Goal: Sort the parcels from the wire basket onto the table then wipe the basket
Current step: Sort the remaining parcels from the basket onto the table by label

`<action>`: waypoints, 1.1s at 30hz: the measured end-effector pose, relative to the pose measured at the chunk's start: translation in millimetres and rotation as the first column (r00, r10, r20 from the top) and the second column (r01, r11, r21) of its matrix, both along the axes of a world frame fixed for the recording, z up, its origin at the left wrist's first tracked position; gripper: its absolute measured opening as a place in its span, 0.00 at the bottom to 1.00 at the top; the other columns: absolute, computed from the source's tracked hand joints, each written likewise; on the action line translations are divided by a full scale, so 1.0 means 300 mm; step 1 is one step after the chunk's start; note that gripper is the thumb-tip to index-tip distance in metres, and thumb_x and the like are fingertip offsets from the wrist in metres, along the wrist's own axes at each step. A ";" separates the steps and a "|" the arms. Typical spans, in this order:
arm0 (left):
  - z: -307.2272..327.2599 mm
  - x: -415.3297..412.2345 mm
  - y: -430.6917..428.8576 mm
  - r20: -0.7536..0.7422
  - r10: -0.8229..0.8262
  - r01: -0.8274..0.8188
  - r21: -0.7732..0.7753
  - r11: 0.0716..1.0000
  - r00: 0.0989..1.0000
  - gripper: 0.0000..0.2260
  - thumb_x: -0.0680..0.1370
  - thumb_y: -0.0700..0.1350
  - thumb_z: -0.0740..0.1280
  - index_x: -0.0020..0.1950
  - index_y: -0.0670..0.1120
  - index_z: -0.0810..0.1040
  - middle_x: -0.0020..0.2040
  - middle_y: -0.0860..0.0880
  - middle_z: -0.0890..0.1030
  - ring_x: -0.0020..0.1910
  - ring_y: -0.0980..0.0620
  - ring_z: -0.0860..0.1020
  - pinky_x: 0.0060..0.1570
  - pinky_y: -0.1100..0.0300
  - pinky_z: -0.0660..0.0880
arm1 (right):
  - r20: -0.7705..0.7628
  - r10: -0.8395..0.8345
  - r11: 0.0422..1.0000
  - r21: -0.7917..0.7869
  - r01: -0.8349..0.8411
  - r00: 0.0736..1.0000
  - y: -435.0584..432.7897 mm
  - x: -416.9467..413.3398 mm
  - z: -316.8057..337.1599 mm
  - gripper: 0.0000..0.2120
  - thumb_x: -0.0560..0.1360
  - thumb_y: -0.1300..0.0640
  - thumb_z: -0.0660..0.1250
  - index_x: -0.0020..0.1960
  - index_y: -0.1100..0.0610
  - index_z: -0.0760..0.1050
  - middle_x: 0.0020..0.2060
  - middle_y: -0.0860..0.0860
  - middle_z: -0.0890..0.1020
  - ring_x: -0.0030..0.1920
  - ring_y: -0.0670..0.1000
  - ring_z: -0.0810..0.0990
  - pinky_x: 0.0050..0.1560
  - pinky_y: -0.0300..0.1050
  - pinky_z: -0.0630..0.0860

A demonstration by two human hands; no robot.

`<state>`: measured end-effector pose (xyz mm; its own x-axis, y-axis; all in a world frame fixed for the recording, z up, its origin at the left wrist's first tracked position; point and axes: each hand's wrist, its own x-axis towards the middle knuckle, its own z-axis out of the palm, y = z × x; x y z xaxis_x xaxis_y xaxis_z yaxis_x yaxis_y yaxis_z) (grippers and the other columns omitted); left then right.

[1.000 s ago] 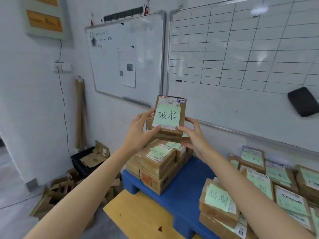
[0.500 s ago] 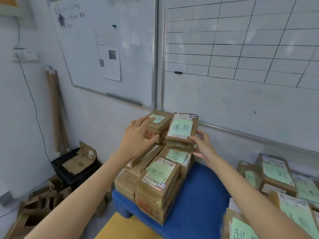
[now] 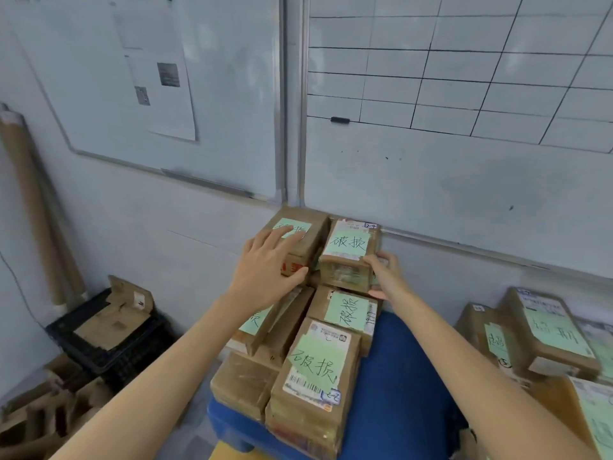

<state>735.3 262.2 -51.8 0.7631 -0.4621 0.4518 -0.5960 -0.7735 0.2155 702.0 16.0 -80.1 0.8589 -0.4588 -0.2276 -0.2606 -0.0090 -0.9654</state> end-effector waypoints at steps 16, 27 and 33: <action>0.050 0.084 -0.095 0.020 -0.131 0.132 -0.016 0.991 0.991 0.33 0.74 0.67 0.54 0.76 0.54 0.66 0.74 0.51 0.69 0.73 0.45 0.65 0.69 0.47 0.62 | 0.011 0.046 0.751 -0.660 -0.027 0.999 -0.023 -0.128 0.062 0.25 0.81 0.49 0.62 0.77 0.51 0.62 0.72 0.54 0.68 0.73 0.54 0.65 0.68 0.49 0.64; 0.085 -0.062 -0.364 0.052 -0.330 0.331 -0.012 0.943 0.942 0.31 0.76 0.64 0.55 0.77 0.55 0.64 0.77 0.49 0.65 0.75 0.44 0.62 0.70 0.45 0.61 | -0.075 -0.158 0.527 -0.850 0.020 0.985 -0.187 -0.453 0.126 0.29 0.81 0.44 0.61 0.79 0.49 0.58 0.76 0.53 0.61 0.76 0.54 0.60 0.72 0.53 0.63; 0.097 -0.244 -0.549 0.033 -0.441 0.442 0.002 0.897 0.897 0.36 0.72 0.67 0.49 0.78 0.55 0.61 0.78 0.49 0.64 0.76 0.43 0.61 0.71 0.45 0.59 | -0.073 -0.299 0.435 -0.898 0.068 0.952 -0.286 -0.715 0.149 0.29 0.81 0.43 0.59 0.79 0.49 0.57 0.77 0.53 0.60 0.77 0.55 0.58 0.72 0.56 0.64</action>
<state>662.1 97.4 -22.6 0.4664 -0.7457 0.4758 -0.8826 -0.4281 0.1941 487.6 -69.6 -35.4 0.7177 -0.6496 0.2507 -0.5381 -0.7459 -0.3925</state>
